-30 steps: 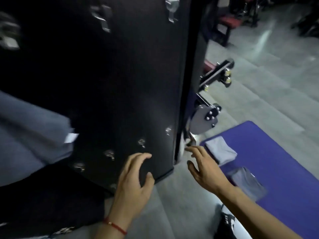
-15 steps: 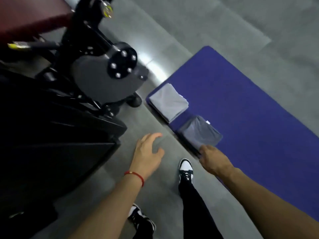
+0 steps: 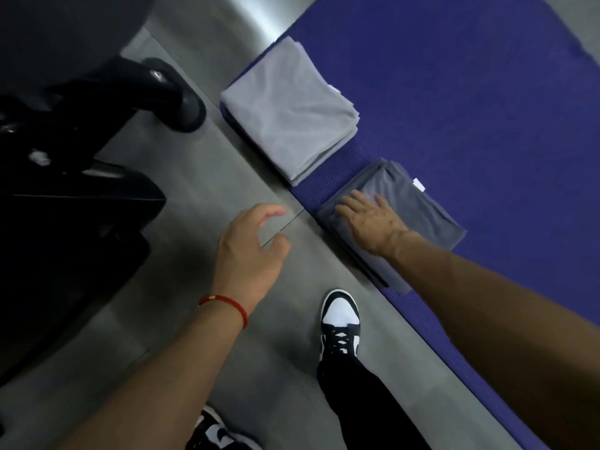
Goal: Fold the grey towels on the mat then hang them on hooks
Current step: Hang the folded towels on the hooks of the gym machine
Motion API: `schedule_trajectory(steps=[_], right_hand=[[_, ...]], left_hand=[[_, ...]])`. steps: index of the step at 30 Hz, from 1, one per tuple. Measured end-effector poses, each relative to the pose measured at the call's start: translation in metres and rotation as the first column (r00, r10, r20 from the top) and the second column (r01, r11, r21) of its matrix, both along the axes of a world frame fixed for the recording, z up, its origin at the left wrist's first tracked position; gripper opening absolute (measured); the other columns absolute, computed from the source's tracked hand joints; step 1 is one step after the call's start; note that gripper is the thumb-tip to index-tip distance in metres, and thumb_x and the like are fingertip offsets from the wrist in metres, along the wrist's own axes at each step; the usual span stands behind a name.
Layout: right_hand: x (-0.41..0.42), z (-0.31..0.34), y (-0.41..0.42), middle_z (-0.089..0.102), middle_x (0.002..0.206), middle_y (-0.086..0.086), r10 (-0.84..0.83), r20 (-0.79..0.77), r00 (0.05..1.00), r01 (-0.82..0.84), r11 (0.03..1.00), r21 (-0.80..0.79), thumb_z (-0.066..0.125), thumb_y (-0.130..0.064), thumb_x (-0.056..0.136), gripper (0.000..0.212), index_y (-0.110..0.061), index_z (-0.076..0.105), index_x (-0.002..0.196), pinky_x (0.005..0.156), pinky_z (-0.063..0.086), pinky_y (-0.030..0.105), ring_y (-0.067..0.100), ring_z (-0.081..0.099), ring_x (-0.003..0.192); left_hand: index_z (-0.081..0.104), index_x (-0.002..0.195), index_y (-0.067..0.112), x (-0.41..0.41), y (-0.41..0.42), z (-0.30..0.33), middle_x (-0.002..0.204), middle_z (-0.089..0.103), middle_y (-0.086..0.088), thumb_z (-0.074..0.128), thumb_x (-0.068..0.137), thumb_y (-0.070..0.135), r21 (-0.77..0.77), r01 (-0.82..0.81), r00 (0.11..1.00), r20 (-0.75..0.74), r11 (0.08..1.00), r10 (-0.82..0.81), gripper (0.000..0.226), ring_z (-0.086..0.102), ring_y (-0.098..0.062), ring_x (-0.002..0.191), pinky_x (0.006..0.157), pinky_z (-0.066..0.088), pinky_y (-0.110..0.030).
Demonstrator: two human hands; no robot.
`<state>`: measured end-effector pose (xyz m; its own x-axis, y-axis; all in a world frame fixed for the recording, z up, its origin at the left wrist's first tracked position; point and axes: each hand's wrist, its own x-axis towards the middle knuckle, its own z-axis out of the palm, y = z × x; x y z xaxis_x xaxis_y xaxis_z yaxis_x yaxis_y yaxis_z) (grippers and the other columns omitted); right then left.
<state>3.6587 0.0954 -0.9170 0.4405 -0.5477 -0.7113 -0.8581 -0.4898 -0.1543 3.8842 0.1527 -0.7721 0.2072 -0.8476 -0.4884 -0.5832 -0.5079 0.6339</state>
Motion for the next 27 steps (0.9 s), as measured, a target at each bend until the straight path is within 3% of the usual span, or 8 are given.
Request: schedule_trajectory(steps=[5, 11, 14, 17, 21, 24, 25, 27], right_hand=[[-0.004, -0.029, -0.023, 0.048, 0.145, 0.005, 0.188, -0.026, 0.982, -0.189, 0.98, -0.067, 0.035, -0.027, 0.107, 0.04, -0.018, 0.043, 0.146, 0.121, 0.016, 0.054, 0.027, 0.041, 0.137], [-0.005, -0.025, -0.034, 0.041, 0.143, 0.005, 0.263, -0.067, 0.962, -0.269, 0.957, -0.106, 0.044, -0.035, 0.103, 0.044, -0.031, 0.044, 0.147, 0.108, 0.031, 0.053, 0.029, 0.039, 0.13], [-0.005, -0.018, -0.039, 0.051, 0.136, 0.0, 0.282, -0.025, 0.959, -0.283, 0.955, -0.086, 0.047, -0.035, 0.1, 0.039, -0.028, 0.054, 0.138, 0.114, 0.021, 0.058, 0.028, 0.039, 0.132], [-0.014, -0.009, -0.04, 0.065, 0.123, -0.004, 0.304, -0.026, 0.952, -0.305, 0.952, -0.013, 0.05, -0.033, 0.1, 0.043, -0.019, 0.047, 0.14, 0.121, 0.008, 0.058, 0.022, 0.051, 0.128], [-0.025, 0.029, -0.038, 0.067, 0.101, -0.001, 0.288, 0.012, 0.957, -0.289, 0.957, 0.028, 0.055, -0.034, 0.097, 0.026, -0.015, 0.057, 0.115, 0.104, 0.039, 0.037, 0.025, 0.065, 0.104], [-0.033, 0.084, -0.02, 0.068, 0.099, -0.001, 0.189, 0.067, 0.98, -0.194, 0.977, 0.086, 0.03, -0.058, 0.085, 0.057, -0.019, 0.069, 0.1, 0.093, 0.05, 0.038, 0.026, 0.066, 0.098], [-0.036, 0.105, -0.01, 0.068, 0.102, 0.0, 0.169, 0.085, 0.982, -0.177, 0.979, 0.101, 0.031, -0.06, 0.083, 0.058, -0.02, 0.069, 0.102, 0.092, 0.051, 0.038, 0.025, 0.066, 0.099], [-0.04, 0.149, 0.011, 0.066, 0.106, -0.001, 0.132, 0.146, 0.98, -0.147, 0.985, 0.093, 0.055, -0.045, 0.089, 0.031, -0.021, 0.064, 0.107, 0.087, 0.052, 0.035, 0.024, 0.065, 0.101]], left_hand=[[0.067, 0.116, 0.026, 0.006, -0.002, -0.03, 0.116, 0.065, 0.01, 0.063, 0.085, 0.008, 0.044, -0.062, 0.998, 0.028, 0.997, 0.061, 0.035, 0.058, -0.005, 0.112, 0.102, 0.049, -0.038], [0.066, 0.116, 0.026, -0.005, -0.009, -0.028, 0.113, 0.063, 0.013, 0.063, 0.085, 0.008, 0.064, -0.031, 0.999, 0.02, 0.997, 0.03, 0.035, 0.058, -0.008, 0.11, 0.1, 0.05, -0.04], [0.065, 0.117, 0.026, -0.013, -0.012, -0.024, 0.116, 0.063, 0.01, 0.061, 0.085, 0.008, 0.09, -0.003, 1.0, 0.004, 0.996, 0.003, 0.037, 0.057, -0.006, 0.109, 0.099, 0.049, -0.034], [0.065, 0.117, 0.027, -0.016, -0.007, -0.009, 0.118, 0.063, 0.011, 0.061, 0.086, 0.009, 0.1, 0.008, 1.0, -0.027, 0.995, -0.006, 0.036, 0.057, -0.003, 0.11, 0.099, 0.05, -0.031], [0.065, 0.119, 0.028, -0.013, 0.018, 0.03, 0.118, 0.063, 0.011, 0.061, 0.085, 0.018, 0.102, 0.043, 0.999, -0.034, 0.994, -0.04, 0.035, 0.058, -0.007, 0.111, 0.1, 0.049, -0.037], [0.064, 0.12, 0.029, -0.011, 0.04, 0.071, 0.117, 0.062, 0.012, 0.061, 0.082, 0.022, 0.136, 0.122, 0.992, -0.028, 0.983, -0.12, 0.038, 0.056, -0.006, 0.111, 0.1, 0.048, -0.037], [0.064, 0.121, 0.029, -0.011, 0.048, 0.086, 0.118, 0.061, 0.013, 0.064, 0.085, 0.017, 0.15, 0.156, 0.988, -0.024, 0.976, -0.154, 0.038, 0.055, -0.005, 0.112, 0.102, 0.047, -0.037], [0.063, 0.121, 0.032, -0.012, 0.062, 0.12, 0.118, 0.06, 0.018, 0.068, 0.085, 0.011, 0.158, 0.232, 0.972, -0.016, 0.96, -0.233, 0.042, 0.053, -0.002, 0.114, 0.103, 0.046, -0.035]])
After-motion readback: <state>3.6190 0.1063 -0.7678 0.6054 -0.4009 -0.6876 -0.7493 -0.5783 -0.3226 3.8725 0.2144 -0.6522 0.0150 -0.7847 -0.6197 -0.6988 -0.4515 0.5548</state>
